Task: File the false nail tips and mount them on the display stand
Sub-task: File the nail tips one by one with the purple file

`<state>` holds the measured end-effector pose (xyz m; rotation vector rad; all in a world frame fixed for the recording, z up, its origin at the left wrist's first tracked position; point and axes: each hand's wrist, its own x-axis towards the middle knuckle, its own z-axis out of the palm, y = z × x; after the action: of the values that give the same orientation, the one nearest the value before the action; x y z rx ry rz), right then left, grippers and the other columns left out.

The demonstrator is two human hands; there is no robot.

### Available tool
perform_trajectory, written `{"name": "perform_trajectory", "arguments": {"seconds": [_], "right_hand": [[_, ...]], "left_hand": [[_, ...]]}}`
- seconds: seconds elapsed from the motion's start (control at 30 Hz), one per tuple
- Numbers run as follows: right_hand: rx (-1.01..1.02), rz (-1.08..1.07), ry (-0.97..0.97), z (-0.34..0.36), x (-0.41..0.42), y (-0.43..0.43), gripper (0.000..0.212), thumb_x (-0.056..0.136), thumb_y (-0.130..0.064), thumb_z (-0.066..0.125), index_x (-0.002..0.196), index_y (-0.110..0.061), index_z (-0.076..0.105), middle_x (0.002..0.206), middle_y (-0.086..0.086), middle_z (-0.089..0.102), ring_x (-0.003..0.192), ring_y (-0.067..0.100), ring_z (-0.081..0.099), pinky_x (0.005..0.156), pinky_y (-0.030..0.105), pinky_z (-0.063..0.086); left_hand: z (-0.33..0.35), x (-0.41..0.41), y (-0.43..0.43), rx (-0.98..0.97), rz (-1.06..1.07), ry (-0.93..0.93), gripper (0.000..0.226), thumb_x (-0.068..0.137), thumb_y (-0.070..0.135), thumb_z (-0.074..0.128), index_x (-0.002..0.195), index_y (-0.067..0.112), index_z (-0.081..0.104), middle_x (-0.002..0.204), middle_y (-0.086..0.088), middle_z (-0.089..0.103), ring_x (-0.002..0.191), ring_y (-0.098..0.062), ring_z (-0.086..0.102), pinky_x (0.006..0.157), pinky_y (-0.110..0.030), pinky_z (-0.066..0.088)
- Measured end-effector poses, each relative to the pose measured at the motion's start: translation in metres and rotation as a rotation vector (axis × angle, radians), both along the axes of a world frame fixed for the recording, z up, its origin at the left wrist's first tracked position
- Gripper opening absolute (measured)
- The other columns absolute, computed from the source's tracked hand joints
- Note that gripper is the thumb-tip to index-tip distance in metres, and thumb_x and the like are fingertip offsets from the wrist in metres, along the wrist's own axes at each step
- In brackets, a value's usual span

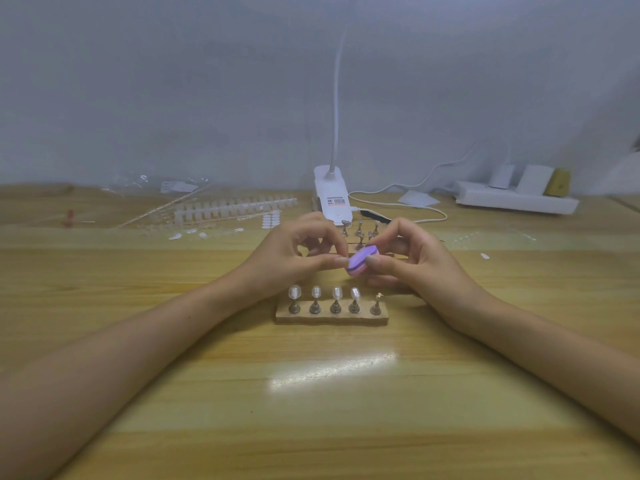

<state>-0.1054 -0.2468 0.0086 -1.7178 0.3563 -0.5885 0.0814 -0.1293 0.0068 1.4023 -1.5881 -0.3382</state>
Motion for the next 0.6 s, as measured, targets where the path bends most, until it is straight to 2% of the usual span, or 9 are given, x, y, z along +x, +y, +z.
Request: {"name": "perform_trajectory", "arguments": {"seconds": [0.13, 0.27, 0.4, 0.47, 0.6], "right_hand": [[-0.069, 0.058, 0.065, -0.0001, 0.0007, 0.0025, 0.018, 0.089, -0.003, 0.07, 0.098, -0.003, 0.054, 0.102, 0.013, 0.074, 0.088, 0.03, 0.075, 0.077, 0.037, 0.062], [0.018, -0.028, -0.034, -0.0003, -0.0005, 0.0008, 0.018, 0.089, -0.004, 0.069, 0.096, -0.003, 0.052, 0.103, 0.016, 0.073, 0.091, 0.033, 0.075, 0.076, 0.038, 0.062], [0.005, 0.001, 0.01, -0.0004, 0.0001, 0.0001, 0.017, 0.089, -0.002, 0.068, 0.096, -0.003, 0.052, 0.104, 0.02, 0.073, 0.091, 0.037, 0.074, 0.082, 0.046, 0.061], [0.008, -0.019, -0.001, 0.0001, -0.0001, 0.0002, 0.017, 0.09, -0.002, 0.068, 0.097, -0.002, 0.053, 0.106, 0.022, 0.071, 0.092, 0.038, 0.073, 0.083, 0.048, 0.061], [-0.078, 0.035, 0.051, 0.0001, 0.0001, 0.0034, 0.017, 0.089, -0.005, 0.07, 0.096, -0.004, 0.055, 0.1, 0.014, 0.074, 0.087, 0.031, 0.075, 0.079, 0.042, 0.062]], "left_hand": [[0.0003, -0.0011, -0.001, -0.024, 0.018, -0.01, 0.004, 0.081, 0.023, 0.074, 0.081, 0.023, 0.069, 0.087, -0.008, 0.058, 0.072, -0.009, 0.052, 0.073, -0.018, 0.044], [0.001, -0.0013, -0.0009, -0.016, -0.013, -0.034, 0.009, 0.083, 0.017, 0.076, 0.082, 0.023, 0.069, 0.088, -0.01, 0.057, 0.073, -0.006, 0.051, 0.07, -0.014, 0.042], [0.001, -0.0021, 0.0006, 0.001, -0.04, -0.029, 0.01, 0.082, 0.016, 0.076, 0.082, 0.025, 0.07, 0.086, 0.0, 0.055, 0.073, -0.002, 0.05, 0.07, -0.015, 0.042], [0.0013, -0.0022, 0.0002, -0.006, -0.015, -0.026, 0.006, 0.081, 0.021, 0.074, 0.082, 0.024, 0.069, 0.086, -0.003, 0.057, 0.073, -0.005, 0.051, 0.072, -0.017, 0.043], [0.0012, -0.0014, -0.0005, -0.015, 0.009, -0.018, 0.006, 0.082, 0.015, 0.075, 0.082, 0.017, 0.07, 0.086, -0.001, 0.056, 0.073, -0.004, 0.051, 0.073, -0.016, 0.043]]}}
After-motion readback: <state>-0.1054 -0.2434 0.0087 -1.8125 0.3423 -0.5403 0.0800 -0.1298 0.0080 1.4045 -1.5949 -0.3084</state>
